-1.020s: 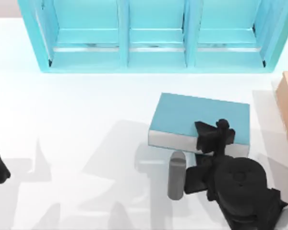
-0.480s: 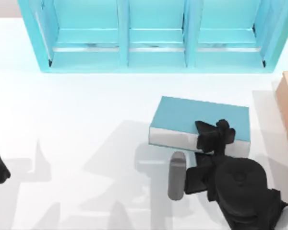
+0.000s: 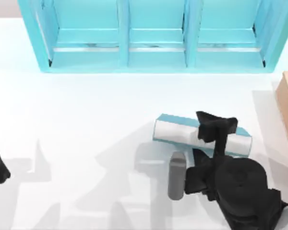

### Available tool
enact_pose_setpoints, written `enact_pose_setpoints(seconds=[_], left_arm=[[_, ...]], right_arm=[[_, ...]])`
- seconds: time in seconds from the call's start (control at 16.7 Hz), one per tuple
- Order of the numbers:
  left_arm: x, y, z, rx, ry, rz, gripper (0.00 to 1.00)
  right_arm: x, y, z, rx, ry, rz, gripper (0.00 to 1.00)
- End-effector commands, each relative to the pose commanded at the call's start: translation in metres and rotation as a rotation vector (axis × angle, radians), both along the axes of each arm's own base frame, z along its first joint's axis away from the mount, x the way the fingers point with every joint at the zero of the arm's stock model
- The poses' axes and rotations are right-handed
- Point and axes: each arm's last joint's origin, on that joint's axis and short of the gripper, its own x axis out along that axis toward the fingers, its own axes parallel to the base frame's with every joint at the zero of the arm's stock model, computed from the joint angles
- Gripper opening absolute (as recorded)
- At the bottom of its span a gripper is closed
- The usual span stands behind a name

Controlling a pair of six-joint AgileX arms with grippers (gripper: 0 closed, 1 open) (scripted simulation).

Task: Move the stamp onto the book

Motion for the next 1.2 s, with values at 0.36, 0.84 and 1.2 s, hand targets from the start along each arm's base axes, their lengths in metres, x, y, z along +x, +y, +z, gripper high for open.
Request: enact_pose_setpoints(seconds=[0.36,0.84,1.2], left_arm=[[0.000,0.000,0.000,0.000,0.000,0.000,1.00],[0.000,0.000,0.000,0.000,0.000,0.000,1.00],[0.000,0.000,0.000,0.000,0.000,0.000,1.00]], right_arm=[[0.000,0.000,-0.001,-0.002,0.002,0.001,1.00],[-0.051,0.016,0.003,0.029,0.077,-0.008,1.00],[-0.117,0.013,0.007,0.019,0.068,-0.025,1.00]])
